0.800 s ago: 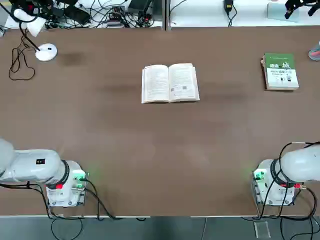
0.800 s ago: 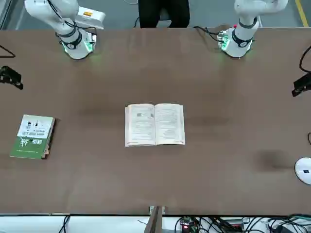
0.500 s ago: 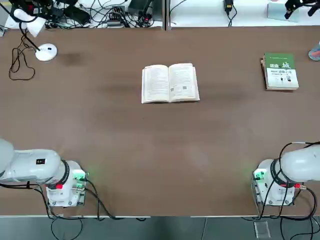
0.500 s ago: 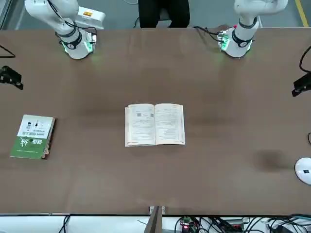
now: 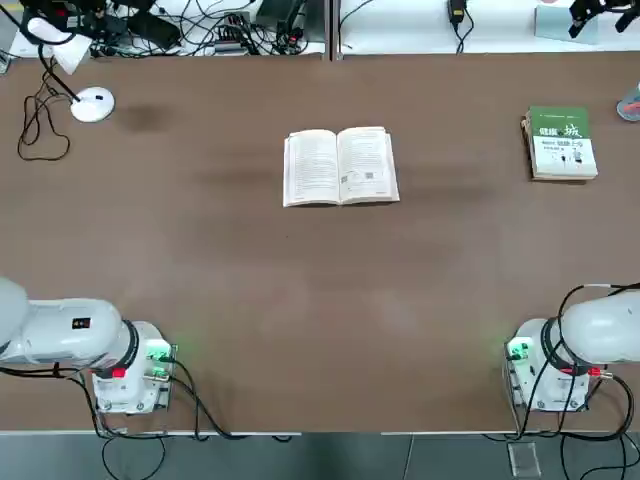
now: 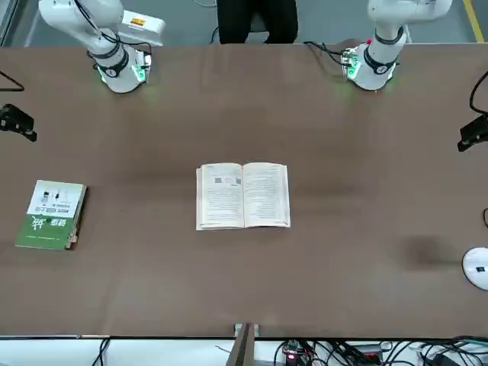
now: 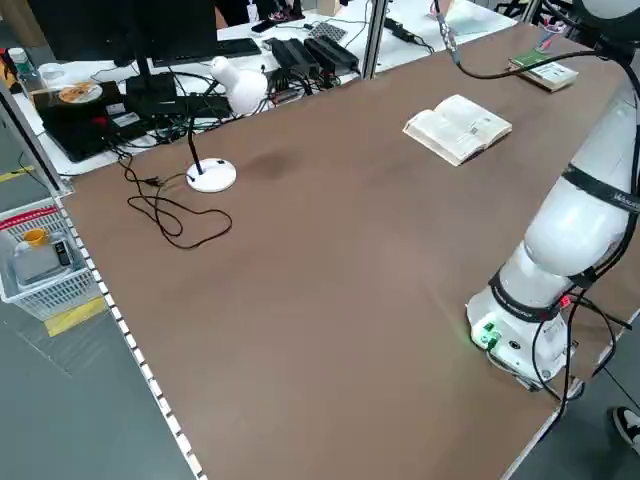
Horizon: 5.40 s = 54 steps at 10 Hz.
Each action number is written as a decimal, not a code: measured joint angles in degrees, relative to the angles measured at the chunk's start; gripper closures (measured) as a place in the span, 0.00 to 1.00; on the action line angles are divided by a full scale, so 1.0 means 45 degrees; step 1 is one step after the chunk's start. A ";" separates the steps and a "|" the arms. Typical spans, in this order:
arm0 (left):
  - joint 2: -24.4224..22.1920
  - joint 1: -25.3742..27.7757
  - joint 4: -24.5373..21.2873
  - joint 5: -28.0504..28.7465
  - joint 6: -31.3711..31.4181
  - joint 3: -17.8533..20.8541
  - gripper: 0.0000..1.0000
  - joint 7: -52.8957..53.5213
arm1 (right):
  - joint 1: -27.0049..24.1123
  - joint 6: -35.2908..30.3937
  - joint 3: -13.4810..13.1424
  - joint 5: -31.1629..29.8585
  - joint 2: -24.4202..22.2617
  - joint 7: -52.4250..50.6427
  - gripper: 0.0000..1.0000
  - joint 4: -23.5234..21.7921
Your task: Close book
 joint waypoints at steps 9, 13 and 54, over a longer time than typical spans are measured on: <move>0.1432 -0.0593 -0.0070 -0.0365 0.1247 -0.2055 0.00 -0.0209 | -0.0009 0.1982 0.0026 0.1921 0.1817 0.0007 0.00 -0.0457; 0.2668 -0.1842 -0.0089 -0.0365 0.2373 -0.2223 0.00 -0.0226 | 0.0001 0.3185 0.0091 0.4022 0.3458 0.0000 0.23 -0.0523; 0.6625 -0.4139 -0.0060 0.1127 0.6921 -0.2243 0.00 -0.0101 | 0.3899 1.0663 0.0983 1.3531 0.8562 -0.3977 0.98 -0.2952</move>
